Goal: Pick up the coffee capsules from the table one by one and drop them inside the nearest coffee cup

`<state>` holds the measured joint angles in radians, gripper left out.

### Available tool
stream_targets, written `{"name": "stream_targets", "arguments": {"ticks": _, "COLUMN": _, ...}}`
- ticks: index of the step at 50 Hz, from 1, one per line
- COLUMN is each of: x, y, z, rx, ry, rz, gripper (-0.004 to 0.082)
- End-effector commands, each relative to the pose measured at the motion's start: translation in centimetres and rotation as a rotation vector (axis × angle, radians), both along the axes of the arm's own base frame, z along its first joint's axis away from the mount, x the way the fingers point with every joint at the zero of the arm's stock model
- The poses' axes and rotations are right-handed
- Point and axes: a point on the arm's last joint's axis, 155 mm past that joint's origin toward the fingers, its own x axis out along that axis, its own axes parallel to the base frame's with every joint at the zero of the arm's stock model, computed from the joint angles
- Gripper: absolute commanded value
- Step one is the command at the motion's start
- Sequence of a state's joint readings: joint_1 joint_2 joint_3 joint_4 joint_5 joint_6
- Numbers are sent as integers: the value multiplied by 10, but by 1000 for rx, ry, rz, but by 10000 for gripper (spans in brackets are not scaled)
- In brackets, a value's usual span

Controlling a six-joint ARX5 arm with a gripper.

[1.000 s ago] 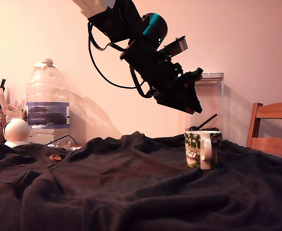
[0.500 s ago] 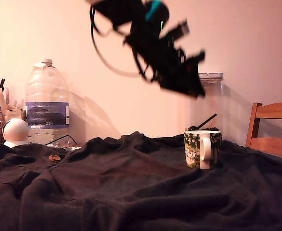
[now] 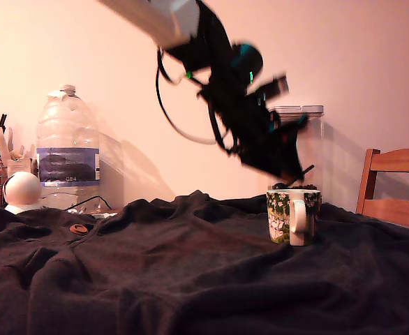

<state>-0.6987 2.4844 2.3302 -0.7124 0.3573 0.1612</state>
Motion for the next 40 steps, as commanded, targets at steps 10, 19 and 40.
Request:
{"name": "stream_targets", "arguments": {"ticks": 10, "x": 0, "y": -2, "z": -12, "rx": 16, "ry": 7, "rz": -4, "gripper": 166}}
{"name": "stream_targets", "arguments": {"ticks": 19, "x": 3, "y": -3, "z": -17, "rx": 32, "ry": -10, "rz": 8, "gripper": 166}}
{"name": "stream_targets", "arguments": {"ticks": 40, "x": 5, "y": -6, "z": -15, "rx": 30, "ry": -38, "rz": -1, "gripper": 699}}
